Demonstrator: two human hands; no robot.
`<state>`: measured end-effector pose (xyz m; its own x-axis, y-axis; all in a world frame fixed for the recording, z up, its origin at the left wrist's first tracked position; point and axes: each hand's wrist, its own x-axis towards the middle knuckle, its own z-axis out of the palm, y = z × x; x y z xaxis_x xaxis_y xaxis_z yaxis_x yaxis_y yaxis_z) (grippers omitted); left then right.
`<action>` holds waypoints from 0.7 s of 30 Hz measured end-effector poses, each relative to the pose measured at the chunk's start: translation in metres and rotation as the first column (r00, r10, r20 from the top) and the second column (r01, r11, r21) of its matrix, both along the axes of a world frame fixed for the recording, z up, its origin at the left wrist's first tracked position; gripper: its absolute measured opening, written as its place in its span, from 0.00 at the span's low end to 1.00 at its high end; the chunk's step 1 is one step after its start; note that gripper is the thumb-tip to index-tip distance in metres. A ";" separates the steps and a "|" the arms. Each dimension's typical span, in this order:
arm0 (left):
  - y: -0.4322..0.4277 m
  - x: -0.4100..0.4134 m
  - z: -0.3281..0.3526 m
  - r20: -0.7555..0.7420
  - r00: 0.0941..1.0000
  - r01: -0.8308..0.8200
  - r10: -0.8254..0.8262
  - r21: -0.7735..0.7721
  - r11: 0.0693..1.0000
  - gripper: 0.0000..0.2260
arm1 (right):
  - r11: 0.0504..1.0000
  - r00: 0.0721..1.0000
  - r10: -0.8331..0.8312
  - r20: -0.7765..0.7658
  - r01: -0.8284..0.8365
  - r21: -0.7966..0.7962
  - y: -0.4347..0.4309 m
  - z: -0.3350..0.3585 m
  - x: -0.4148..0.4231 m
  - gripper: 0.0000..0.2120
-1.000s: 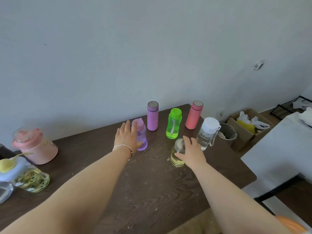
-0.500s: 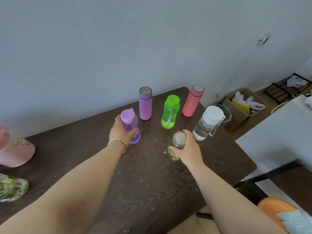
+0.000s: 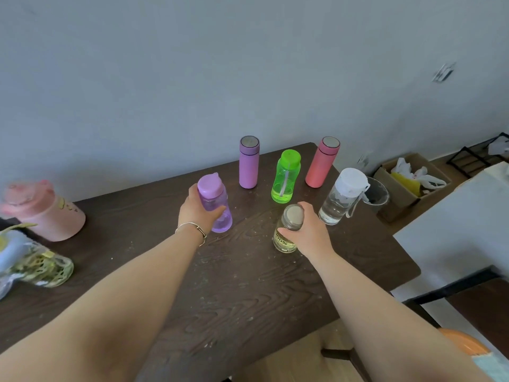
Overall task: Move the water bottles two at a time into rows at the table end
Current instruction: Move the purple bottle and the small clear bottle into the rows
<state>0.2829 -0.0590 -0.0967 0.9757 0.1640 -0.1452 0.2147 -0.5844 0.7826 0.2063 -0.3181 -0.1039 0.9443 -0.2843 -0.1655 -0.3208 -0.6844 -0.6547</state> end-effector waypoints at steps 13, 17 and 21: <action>0.117 -0.128 0.022 -0.002 0.958 -0.286 0.286 -0.021 0.958 0.34 | 0.960 0.959 0.280 0.041 -0.281 0.005 0.113 0.047 -0.028 0.38; 0.169 -0.163 0.023 0.031 0.938 -0.346 0.346 -0.013 0.938 0.33 | 0.936 0.935 0.351 0.038 -0.352 0.006 0.170 0.053 -0.042 0.38; 0.226 -0.193 0.026 0.033 0.920 -0.390 0.390 -0.009 0.921 0.32 | 0.924 0.924 0.380 0.040 -0.381 0.025 0.234 0.058 -0.055 0.39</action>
<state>0.0897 0.1675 -0.0709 0.8390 0.5319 -0.1145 0.3990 -0.4583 0.7942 0.1517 -0.0840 -0.0461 0.9856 0.1023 -0.1345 -0.0177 -0.7291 -0.6842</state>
